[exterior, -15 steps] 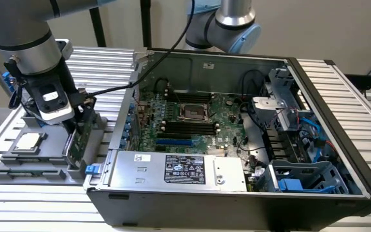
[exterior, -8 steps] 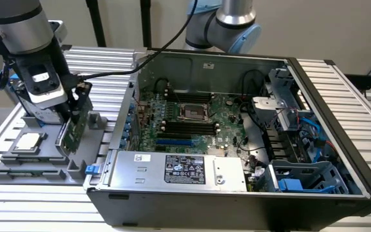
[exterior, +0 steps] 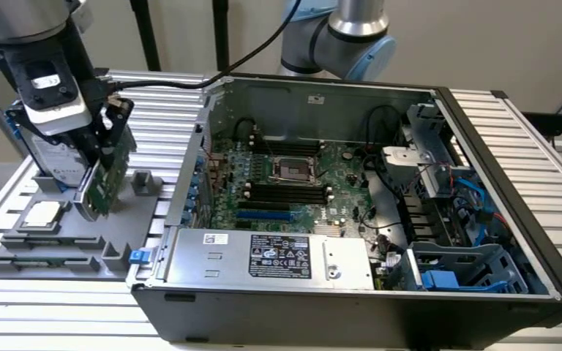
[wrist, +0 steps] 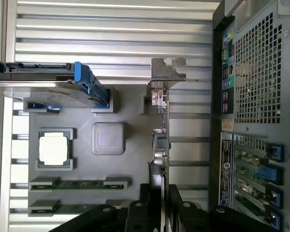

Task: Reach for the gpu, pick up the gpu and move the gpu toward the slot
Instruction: 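Pick up the gpu and move the gpu toward the slot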

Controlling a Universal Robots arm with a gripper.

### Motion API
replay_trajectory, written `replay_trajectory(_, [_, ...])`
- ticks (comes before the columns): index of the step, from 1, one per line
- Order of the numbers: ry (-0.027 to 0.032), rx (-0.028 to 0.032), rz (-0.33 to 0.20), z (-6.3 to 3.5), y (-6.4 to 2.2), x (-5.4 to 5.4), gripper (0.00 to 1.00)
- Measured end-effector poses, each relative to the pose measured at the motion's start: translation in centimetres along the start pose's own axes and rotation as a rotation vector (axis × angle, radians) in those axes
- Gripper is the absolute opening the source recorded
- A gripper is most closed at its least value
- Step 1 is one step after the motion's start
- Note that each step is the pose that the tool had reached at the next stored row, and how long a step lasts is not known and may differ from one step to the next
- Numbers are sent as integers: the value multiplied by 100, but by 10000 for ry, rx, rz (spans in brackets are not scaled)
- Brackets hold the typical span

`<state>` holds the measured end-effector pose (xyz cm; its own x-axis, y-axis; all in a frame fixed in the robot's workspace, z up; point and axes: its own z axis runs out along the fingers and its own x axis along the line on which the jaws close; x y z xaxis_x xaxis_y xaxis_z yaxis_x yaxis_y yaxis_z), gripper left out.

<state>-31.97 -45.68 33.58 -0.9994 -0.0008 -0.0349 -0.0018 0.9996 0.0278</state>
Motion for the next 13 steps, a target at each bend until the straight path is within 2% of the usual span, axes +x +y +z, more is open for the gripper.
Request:
replay_trajectory(6, [11, 0, 1, -269, 13, -86, 26])
replay_trajectory(13, [27, -2, 2, -569, 39, -303, 26])
